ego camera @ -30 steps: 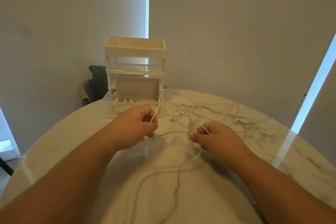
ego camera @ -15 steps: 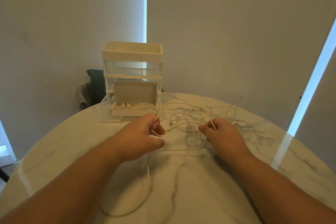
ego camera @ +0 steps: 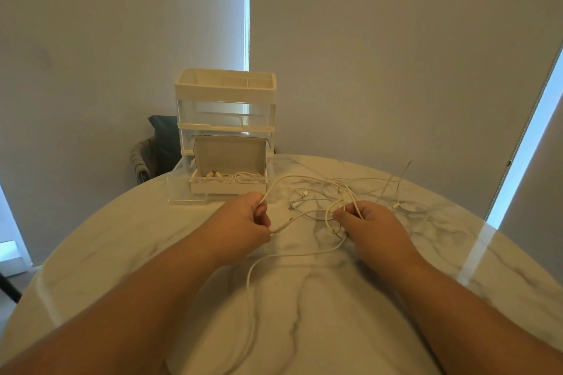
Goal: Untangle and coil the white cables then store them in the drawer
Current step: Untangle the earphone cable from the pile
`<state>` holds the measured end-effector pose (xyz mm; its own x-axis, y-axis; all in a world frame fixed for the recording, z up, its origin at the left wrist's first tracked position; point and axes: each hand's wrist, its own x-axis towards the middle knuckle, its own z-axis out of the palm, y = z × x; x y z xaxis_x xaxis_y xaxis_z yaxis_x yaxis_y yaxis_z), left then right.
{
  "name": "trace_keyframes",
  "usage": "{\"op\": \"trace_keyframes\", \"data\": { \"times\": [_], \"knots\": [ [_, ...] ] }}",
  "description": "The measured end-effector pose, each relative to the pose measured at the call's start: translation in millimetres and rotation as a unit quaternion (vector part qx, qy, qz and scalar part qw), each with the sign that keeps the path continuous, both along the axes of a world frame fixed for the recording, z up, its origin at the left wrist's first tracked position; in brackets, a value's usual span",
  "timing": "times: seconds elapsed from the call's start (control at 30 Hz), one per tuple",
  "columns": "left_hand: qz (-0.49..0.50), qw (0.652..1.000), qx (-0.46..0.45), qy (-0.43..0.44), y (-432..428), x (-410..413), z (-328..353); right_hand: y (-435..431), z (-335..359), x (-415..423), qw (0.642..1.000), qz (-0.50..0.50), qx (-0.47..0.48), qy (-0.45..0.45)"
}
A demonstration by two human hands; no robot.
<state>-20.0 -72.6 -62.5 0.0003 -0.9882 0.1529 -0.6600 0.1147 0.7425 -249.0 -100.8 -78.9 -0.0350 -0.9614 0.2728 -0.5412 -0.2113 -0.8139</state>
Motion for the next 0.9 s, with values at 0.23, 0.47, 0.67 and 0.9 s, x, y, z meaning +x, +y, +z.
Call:
{"op": "trace_keyframes", "data": {
  "times": [0.23,0.47,0.67,0.9],
  "knots": [
    [-0.031,0.999,0.006,-0.039,2.6,-6.9,-1.9,0.4,-2.5,3.3,0.998,-0.005,-0.012,-0.058],
    [-0.046,0.998,-0.016,0.048,5.6,-4.0,2.4,-8.3,-3.9,-6.3,0.998,-0.036,0.04,-0.042],
    [-0.025,0.98,-0.05,0.191,10.6,-6.4,9.0,1.8,5.4,-4.3,0.995,-0.04,-0.035,-0.079],
    [0.031,0.942,-0.089,0.323,6.3,5.6,14.1,6.8,22.0,-19.8,0.99,-0.062,-0.095,-0.089]
  ]
}}
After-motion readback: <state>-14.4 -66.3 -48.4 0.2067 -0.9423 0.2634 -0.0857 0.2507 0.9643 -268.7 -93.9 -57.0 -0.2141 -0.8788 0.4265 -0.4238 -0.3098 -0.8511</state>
